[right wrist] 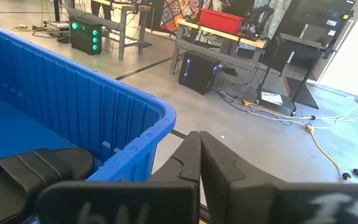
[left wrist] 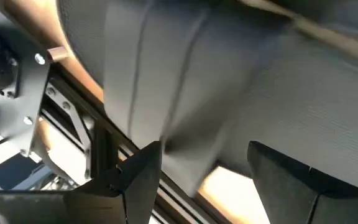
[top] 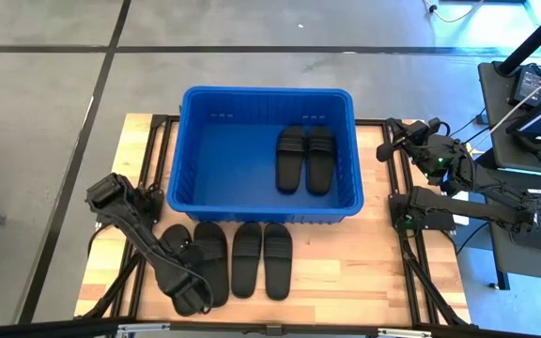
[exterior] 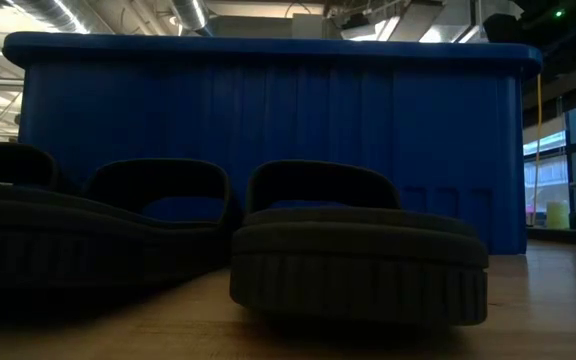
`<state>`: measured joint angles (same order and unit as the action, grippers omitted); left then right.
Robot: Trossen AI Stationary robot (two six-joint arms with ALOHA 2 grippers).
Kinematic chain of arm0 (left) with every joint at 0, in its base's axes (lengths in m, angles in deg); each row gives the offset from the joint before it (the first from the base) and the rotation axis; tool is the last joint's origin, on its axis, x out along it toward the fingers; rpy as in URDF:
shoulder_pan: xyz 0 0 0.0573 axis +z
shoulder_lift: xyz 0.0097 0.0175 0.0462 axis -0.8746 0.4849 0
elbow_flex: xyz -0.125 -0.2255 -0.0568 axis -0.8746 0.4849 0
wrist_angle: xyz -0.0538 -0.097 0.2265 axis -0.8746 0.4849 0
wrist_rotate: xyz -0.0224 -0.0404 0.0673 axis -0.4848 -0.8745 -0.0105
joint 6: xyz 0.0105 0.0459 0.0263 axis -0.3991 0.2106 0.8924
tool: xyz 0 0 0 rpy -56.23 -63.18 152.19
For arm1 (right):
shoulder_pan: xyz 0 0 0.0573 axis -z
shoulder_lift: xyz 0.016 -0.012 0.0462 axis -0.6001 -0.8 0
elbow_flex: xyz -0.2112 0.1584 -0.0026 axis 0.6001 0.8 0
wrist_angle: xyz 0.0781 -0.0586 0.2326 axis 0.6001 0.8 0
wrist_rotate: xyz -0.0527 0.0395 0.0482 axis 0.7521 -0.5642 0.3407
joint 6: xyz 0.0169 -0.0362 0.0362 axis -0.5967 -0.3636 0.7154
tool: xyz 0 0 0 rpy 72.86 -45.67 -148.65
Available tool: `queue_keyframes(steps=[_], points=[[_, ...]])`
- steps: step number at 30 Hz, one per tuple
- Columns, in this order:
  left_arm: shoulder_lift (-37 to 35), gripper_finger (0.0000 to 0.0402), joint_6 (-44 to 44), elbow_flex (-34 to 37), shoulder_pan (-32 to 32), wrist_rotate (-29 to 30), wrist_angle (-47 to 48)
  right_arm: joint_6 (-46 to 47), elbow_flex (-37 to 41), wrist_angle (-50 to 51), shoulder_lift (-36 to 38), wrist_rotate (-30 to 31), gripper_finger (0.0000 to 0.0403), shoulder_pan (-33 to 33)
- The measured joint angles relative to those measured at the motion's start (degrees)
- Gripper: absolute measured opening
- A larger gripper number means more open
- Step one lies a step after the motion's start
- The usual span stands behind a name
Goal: Pick and place slides into bin
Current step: Put the black slides into the blue organizer bin
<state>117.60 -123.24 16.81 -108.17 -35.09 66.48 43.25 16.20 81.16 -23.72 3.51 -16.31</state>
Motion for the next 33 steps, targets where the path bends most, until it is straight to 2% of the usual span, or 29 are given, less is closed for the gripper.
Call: queue_keyframes(steps=[5, 11, 19, 26, 33], points=[[-0.04, 0.0233, -0.16, 3.16, 0.02, -0.72, -0.21, 0.00, 0.00, 0.01, 0.01, 0.00, 0.0010, 0.01], [-0.04, 0.0233, -0.25, 3.51, 0.39, 0.42, -0.96, 0.00, 0.00, 0.01, 0.02, 0.00, 0.0021, 0.01], [-0.04, 0.0233, -0.25, 3.51, 0.36, 1.88, 0.20, 0.00, 0.00, 0.12, 0.02, -0.02, 0.0008, -0.01], [-0.04, 0.0232, -0.23, 4.38, 0.51, 7.64, 0.23, 0.00, 0.00, 0.36, 0.04, 0.00, 0.0015, -0.01], [-0.04, 0.0192, -0.21, 4.67, 0.77, 7.91, 0.23, -0.22, 0.00, 0.41, 0.04, -0.02, 0.0013, -0.01]])
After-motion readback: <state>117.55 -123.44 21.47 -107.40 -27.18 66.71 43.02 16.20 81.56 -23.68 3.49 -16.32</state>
